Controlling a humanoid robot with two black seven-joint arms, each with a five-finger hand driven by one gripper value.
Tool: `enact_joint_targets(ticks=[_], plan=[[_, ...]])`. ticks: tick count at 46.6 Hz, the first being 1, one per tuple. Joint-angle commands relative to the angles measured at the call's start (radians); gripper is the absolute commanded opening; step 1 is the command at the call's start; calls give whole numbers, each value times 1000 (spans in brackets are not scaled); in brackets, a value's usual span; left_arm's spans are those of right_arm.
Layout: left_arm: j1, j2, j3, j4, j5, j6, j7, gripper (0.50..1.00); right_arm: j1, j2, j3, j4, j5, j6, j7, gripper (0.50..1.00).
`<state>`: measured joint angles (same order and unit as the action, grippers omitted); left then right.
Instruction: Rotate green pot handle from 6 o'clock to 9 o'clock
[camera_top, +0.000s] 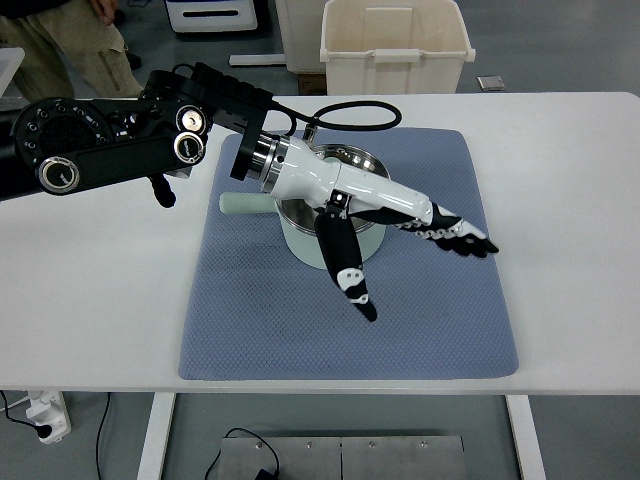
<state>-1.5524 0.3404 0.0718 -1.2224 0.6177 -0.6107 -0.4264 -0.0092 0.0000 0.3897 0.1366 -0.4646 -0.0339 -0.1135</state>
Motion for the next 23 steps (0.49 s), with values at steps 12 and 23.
enact_joint_targets(ticks=[12,23], plan=[[67,-31,-26,277,-499,0,6,1000,0,0,0,0,0,0,0,1000],[135,-50,-29,425,-743,0,8,1000,0,0,0,0,0,0,0,1000]])
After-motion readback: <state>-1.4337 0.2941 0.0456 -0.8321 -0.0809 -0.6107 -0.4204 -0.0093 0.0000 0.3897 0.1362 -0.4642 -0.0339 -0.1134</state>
